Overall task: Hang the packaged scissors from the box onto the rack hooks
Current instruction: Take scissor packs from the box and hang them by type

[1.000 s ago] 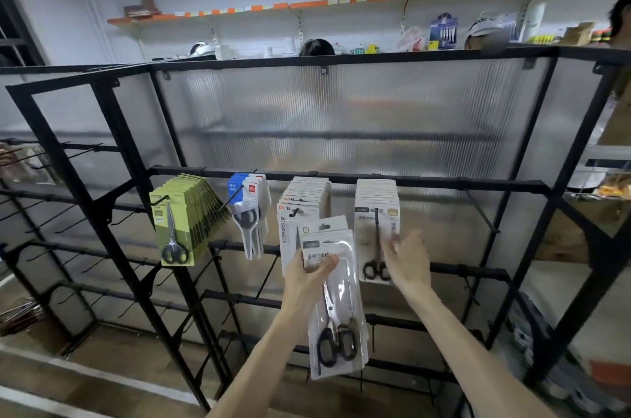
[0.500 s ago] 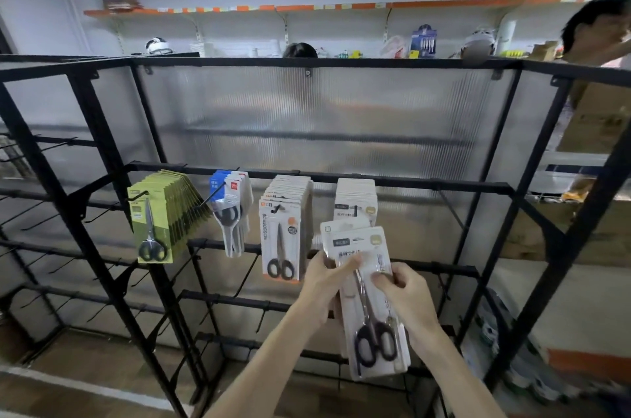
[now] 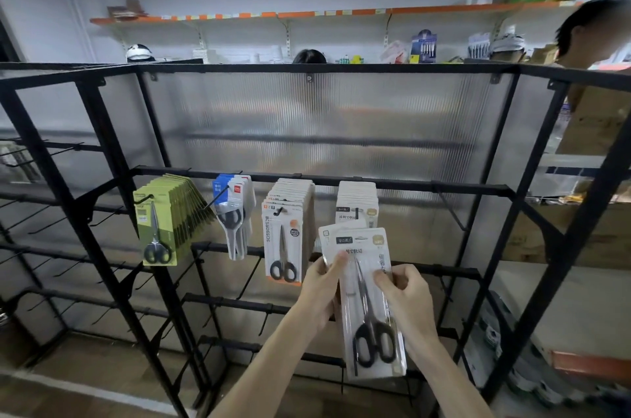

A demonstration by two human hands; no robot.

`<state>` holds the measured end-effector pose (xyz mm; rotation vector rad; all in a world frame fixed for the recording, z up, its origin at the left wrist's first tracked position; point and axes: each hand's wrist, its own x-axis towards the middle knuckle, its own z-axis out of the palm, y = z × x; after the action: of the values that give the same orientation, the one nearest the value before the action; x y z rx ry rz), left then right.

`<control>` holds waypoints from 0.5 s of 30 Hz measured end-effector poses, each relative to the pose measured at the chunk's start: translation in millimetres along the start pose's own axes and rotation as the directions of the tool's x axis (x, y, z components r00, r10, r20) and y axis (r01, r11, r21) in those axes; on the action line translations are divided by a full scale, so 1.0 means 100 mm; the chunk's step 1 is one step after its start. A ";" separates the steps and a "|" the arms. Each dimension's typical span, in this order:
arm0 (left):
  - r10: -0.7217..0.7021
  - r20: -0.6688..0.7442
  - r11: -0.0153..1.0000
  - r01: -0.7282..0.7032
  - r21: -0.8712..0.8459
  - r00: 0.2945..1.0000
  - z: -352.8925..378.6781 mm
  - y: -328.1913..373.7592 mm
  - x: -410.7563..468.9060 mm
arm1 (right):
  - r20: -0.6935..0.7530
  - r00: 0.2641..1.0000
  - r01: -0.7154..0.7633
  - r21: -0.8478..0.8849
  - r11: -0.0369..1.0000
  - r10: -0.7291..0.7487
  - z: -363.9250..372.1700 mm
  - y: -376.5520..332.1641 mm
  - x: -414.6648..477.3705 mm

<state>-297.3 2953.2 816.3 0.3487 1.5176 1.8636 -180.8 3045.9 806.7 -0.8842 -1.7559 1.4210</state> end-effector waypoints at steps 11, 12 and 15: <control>-0.092 -0.069 0.992 0.086 -0.089 0.993 -0.01 0.00 0.03 | -0.023 0.968 0.200 -0.525 0.827 -0.249 0.08 -0.08 -0.08; -0.087 -0.076 0.993 0.080 -0.092 0.993 -0.02 0.02 0.02 | -0.023 0.961 0.218 -0.550 0.806 -0.275 0.10 -0.10 -0.10; -0.052 -0.143 0.998 0.048 -0.027 0.988 -0.01 0.07 -0.01 | -0.012 0.941 0.261 -0.615 0.744 -0.340 0.12 -0.13 -0.14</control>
<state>-300.0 2951.5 822.9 0.1663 1.5829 1.9005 -184.7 3026.4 815.9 -0.9195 -2.1794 0.5636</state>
